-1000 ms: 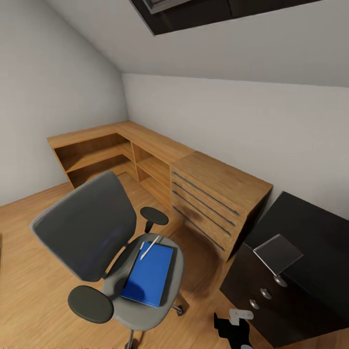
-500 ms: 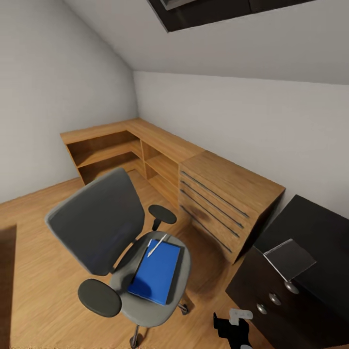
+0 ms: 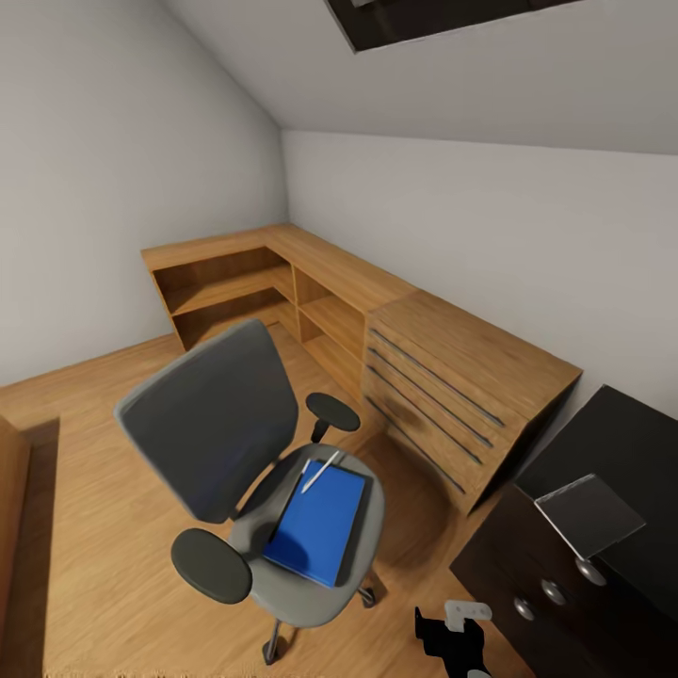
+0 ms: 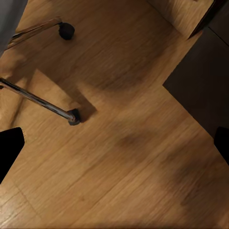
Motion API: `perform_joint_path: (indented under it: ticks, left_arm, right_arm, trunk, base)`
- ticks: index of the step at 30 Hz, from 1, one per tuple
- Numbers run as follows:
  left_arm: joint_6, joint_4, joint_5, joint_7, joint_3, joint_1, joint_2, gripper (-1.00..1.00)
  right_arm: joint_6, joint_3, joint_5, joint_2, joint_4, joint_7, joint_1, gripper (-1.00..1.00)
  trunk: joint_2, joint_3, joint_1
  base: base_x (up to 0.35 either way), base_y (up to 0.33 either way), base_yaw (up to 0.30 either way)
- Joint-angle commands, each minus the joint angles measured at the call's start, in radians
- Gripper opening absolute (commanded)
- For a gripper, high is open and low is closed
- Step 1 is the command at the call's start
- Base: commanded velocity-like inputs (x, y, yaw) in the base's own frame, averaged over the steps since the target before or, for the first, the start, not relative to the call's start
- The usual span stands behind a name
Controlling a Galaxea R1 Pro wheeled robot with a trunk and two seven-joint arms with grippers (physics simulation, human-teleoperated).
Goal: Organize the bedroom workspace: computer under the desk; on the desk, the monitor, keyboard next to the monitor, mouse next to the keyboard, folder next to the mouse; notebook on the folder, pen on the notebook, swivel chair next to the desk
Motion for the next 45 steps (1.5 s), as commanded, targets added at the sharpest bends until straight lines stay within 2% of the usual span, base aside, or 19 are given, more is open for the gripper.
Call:
perform_joint_path:
  ticks: [1, 9, 26, 38, 45]
  left_arm:
    - [-0.002, 0.001, 0.011, -0.006, -0.005, -0.001, 0.000, 1.00]
    - [-0.001, 0.001, 0.011, -0.006, -0.006, -0.001, 0.000, 1.00]
    - [0.000, 0.001, 0.011, -0.006, -0.005, -0.001, 0.001, 1.00]
    - [-0.001, 0.001, 0.012, -0.007, -0.005, 0.001, 0.002, 1.00]
    - [-0.002, 0.001, 0.012, -0.005, -0.005, 0.001, 0.002, 1.00]
  right_arm:
    - [-0.003, 0.009, -0.006, 0.001, 0.002, -0.004, -0.001, 1.00]
    - [-0.004, 0.010, -0.005, 0.001, 0.002, -0.004, -0.001, 1.00]
    - [-0.004, 0.010, -0.002, 0.003, 0.002, -0.004, -0.001, 1.00]
    - [-0.038, 0.008, -0.005, 0.000, 0.003, -0.004, -0.001, 1.00]
    - [-0.063, 0.008, -0.005, 0.000, 0.003, -0.004, 0.000, 1.00]
  trunk:
    - [-0.001, -0.002, 0.000]
    - [-0.001, -0.012, 0.000]
    - [-0.001, -0.033, 0.000]
    - [-0.001, -0.046, 0.000]
    - [-0.001, -0.043, 0.000]
  base:
    - [0.000, -0.018, 0.184]
    - [0.000, -0.185, 0.188]
    - [0.000, -0.013, 0.186]
    - [0.076, -0.157, 0.187]
    - [0.004, -0.010, 0.187]
